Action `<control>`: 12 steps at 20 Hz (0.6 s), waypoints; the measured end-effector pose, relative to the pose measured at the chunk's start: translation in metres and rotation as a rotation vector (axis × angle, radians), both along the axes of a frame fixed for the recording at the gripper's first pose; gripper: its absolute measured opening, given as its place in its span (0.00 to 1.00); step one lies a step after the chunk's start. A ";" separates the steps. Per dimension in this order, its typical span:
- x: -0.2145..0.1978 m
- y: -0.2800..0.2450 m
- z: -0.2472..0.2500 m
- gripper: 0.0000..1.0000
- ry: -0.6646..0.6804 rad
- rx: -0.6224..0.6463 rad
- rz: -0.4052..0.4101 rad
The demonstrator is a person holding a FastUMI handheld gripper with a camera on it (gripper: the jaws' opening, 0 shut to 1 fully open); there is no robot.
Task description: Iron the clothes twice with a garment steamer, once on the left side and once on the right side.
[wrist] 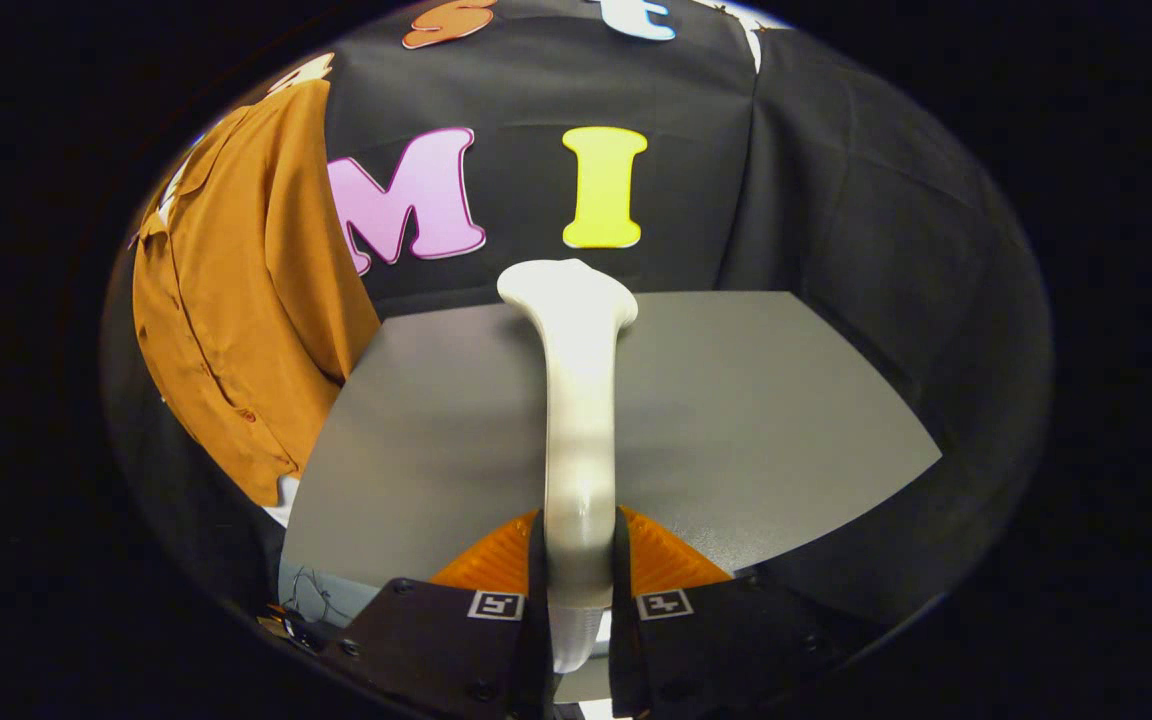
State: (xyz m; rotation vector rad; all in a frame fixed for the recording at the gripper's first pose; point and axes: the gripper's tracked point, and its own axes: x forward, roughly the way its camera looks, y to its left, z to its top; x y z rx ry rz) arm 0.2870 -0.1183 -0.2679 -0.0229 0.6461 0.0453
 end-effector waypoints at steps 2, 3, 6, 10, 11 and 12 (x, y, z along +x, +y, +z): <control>-0.008 -0.001 0.036 0.26 -0.115 0.010 -0.023; -0.014 -0.001 0.056 0.26 -0.169 0.010 -0.029; -0.044 0.005 0.110 0.26 -0.342 0.041 -0.045; -0.091 0.025 0.156 0.25 -0.497 0.080 -0.059; -0.103 0.030 0.164 0.25 -0.515 0.086 -0.061; -0.114 0.036 0.170 0.25 -0.524 0.082 -0.063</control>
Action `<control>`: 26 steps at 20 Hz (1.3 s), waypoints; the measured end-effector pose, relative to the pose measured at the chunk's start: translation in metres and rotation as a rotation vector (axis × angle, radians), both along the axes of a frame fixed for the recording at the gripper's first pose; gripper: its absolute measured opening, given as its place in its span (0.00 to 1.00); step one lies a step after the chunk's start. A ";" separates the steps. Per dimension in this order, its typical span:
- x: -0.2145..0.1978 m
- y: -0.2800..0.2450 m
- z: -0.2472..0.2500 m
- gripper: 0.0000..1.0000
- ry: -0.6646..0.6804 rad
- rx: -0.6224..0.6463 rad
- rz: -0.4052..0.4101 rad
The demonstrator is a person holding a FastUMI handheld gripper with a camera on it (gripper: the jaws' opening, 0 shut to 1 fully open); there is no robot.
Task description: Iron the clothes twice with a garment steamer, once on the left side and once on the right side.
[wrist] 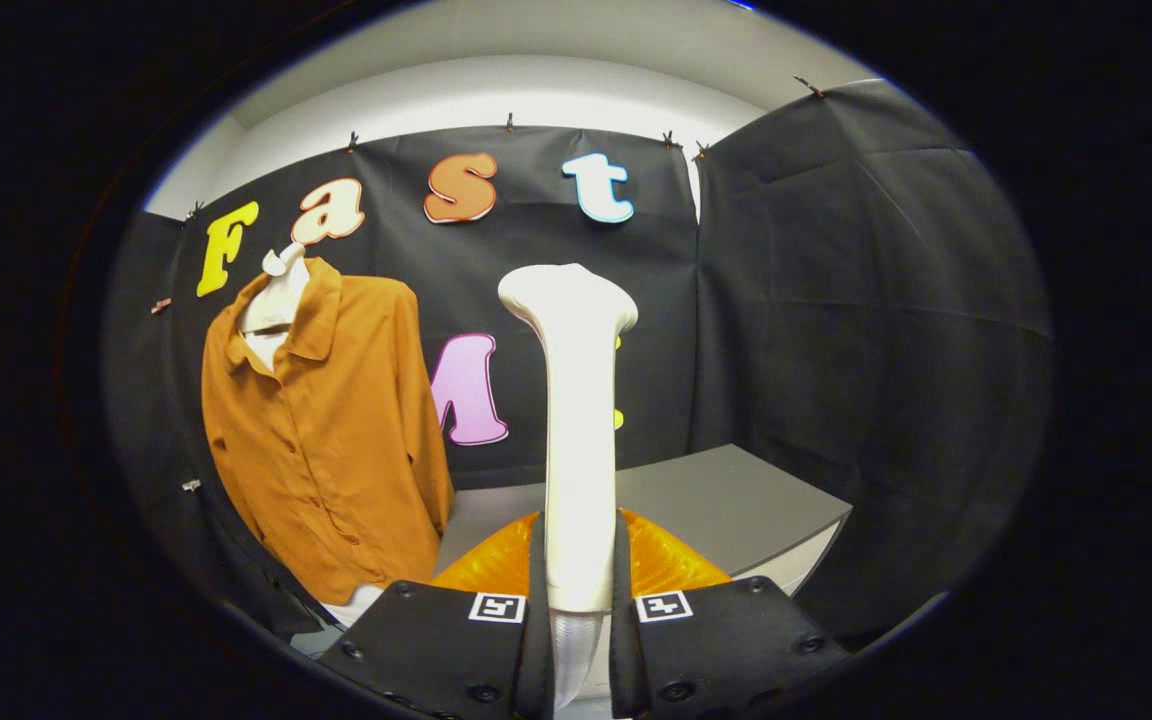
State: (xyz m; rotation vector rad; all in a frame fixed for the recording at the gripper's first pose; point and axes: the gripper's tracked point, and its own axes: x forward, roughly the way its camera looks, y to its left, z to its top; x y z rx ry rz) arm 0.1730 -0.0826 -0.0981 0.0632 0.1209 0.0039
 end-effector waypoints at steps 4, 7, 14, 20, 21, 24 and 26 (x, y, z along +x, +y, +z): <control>-0.040 0.033 0.021 0.25 -0.066 -0.030 0.020; -0.060 0.061 0.030 0.25 -0.113 -0.046 0.035; -0.063 0.118 0.029 0.25 -0.128 -0.092 0.083; -0.048 0.159 0.020 0.25 -0.118 -0.100 0.107; -0.043 0.165 0.019 0.25 -0.116 -0.102 0.110; -0.030 0.181 0.010 0.25 -0.102 -0.103 0.116; -0.018 0.190 0.003 0.25 -0.091 -0.103 0.119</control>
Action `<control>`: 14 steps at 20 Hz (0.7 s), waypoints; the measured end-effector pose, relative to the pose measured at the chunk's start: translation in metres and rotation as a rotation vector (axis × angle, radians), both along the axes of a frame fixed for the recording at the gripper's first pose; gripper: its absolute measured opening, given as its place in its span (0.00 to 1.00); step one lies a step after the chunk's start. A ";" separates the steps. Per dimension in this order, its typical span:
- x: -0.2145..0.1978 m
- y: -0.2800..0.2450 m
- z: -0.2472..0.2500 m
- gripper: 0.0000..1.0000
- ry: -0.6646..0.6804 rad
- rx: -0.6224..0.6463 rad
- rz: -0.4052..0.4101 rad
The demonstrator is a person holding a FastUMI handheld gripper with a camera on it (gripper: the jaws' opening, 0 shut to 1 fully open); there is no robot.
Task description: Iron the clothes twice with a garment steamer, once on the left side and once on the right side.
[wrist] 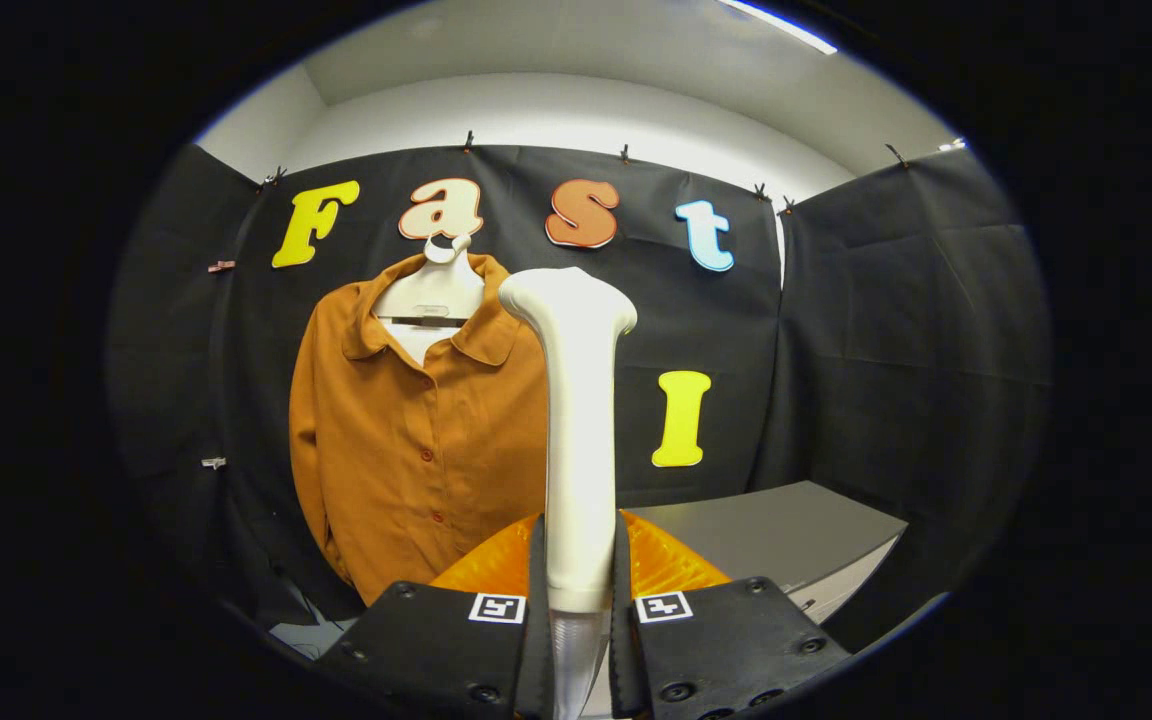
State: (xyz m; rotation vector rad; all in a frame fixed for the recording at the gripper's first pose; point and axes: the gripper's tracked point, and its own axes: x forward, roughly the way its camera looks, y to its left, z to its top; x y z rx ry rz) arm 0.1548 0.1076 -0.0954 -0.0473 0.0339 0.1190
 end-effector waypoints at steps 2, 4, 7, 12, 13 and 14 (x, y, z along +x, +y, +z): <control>0.014 0.010 -0.006 0.25 0.014 0.004 0.004; 0.027 0.017 -0.014 0.25 0.028 -0.002 0.005; 0.045 0.030 -0.027 0.25 0.056 0.007 0.016; 0.063 0.047 -0.038 0.25 0.049 0.012 0.016; 0.065 0.049 -0.039 0.25 0.046 0.018 0.005; 0.067 0.050 -0.040 0.25 0.042 0.022 -0.008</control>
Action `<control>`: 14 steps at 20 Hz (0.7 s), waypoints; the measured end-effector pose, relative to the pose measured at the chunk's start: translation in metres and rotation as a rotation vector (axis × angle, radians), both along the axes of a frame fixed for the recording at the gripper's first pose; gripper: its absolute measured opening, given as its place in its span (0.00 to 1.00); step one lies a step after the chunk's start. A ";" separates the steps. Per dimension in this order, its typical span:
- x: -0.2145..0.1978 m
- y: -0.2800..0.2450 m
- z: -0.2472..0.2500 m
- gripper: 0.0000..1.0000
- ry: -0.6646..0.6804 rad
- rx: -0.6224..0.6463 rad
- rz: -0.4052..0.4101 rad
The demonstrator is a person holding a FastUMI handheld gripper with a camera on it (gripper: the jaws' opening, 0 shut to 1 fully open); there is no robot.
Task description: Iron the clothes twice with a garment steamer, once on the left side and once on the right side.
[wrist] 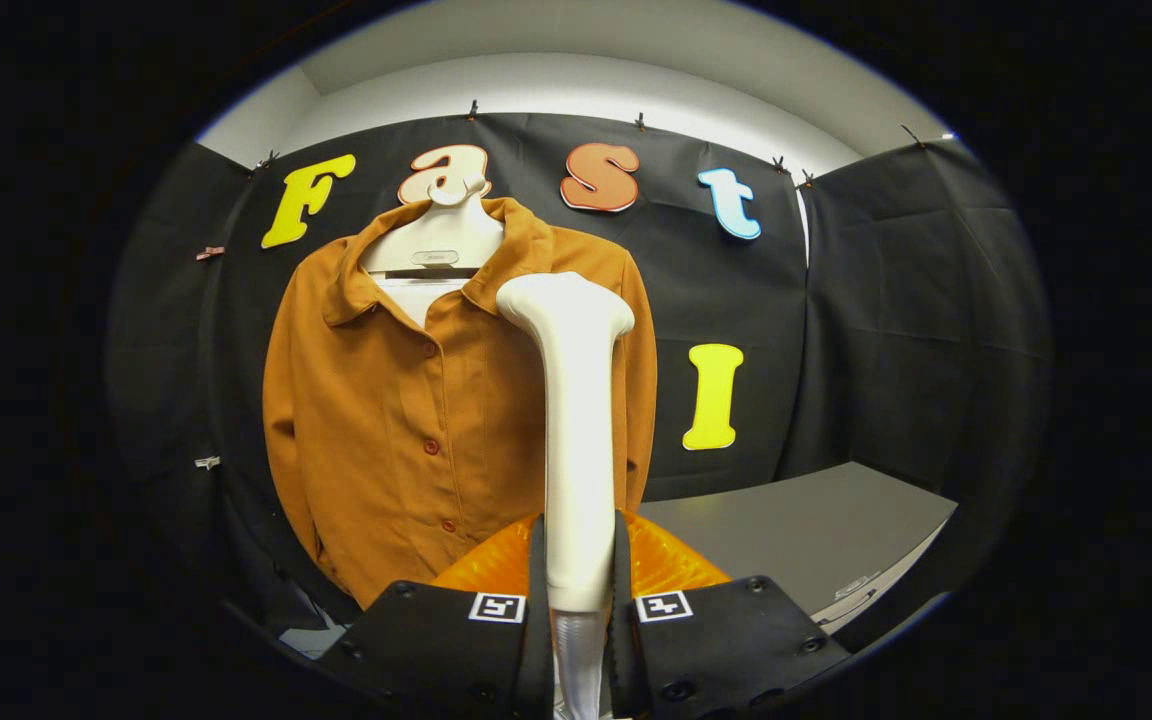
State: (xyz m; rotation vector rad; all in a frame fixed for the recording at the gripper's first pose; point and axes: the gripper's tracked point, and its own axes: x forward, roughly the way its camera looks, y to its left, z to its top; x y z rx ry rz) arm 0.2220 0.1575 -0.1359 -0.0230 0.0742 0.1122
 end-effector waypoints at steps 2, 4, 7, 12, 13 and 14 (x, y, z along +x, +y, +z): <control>0.006 0.005 -0.006 0.25 0.002 -0.007 -0.006; 0.009 0.004 -0.011 0.25 0.000 -0.038 -0.010; 0.010 -0.002 -0.020 0.25 0.007 -0.054 -0.015; 0.010 -0.008 -0.034 0.26 0.027 -0.074 -0.025; 0.012 -0.008 -0.037 0.26 0.032 -0.074 -0.030; 0.011 -0.007 -0.039 0.25 0.036 -0.072 -0.033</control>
